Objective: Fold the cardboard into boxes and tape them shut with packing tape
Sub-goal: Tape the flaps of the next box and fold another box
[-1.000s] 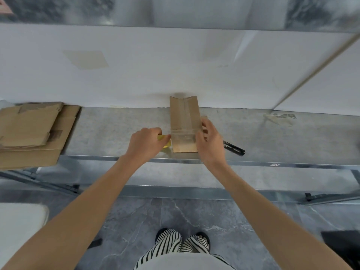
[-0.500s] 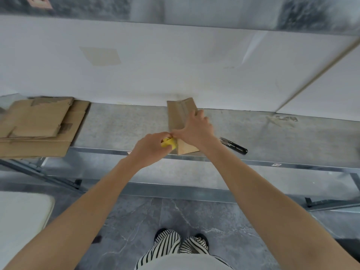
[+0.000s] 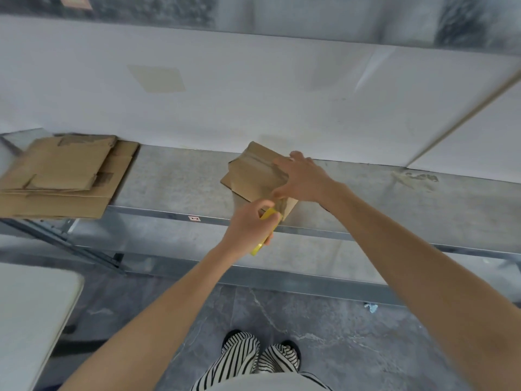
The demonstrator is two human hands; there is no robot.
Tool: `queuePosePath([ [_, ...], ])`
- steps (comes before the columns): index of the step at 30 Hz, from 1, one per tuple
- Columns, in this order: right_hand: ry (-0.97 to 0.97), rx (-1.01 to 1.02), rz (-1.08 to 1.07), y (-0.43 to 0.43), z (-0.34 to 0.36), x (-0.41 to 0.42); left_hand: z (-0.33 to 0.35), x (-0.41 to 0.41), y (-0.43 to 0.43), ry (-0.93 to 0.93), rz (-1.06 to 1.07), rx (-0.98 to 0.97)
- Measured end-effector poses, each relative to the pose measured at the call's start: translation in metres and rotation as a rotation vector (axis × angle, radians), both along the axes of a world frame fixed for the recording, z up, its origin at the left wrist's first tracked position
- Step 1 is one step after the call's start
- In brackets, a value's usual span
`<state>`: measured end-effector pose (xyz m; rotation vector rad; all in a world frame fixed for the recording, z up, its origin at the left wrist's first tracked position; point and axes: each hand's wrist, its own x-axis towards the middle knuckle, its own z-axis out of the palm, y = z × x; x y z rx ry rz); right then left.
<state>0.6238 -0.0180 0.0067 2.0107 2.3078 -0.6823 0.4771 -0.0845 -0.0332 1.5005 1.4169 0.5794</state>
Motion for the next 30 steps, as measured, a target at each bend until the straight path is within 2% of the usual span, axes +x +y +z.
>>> queuePosePath([
  [3,0.077,0.045,-0.040,-0.002,-0.007,0.004,-0.002,0.007,-0.003,-0.063,0.051,-0.030],
  [7,0.163,0.041,0.023,0.001,-0.007,0.010,-0.003,0.014,-0.007,-0.141,0.071,-0.076],
  [11,0.136,-0.003,0.112,0.013,-0.004,0.020,-0.001,0.025,-0.003,-0.193,0.057,-0.120],
  [17,0.079,-0.009,0.155,0.030,-0.002,0.029,-0.005,0.041,0.007,-0.109,0.061,-0.095],
  [20,0.081,0.002,0.167,0.033,-0.005,0.030,-0.013,0.041,0.003,-0.155,0.056,-0.144],
  [23,0.113,0.015,0.157,0.034,-0.009,0.032,-0.015,0.043,0.001,-0.205,0.062,-0.114],
  [26,0.117,0.016,0.115,0.033,-0.013,0.035,-0.017,0.048,-0.001,-0.307,0.140,-0.167],
  [30,0.155,0.068,0.065,0.022,-0.015,0.038,-0.021,0.058,-0.002,-0.349,0.225,-0.194],
])
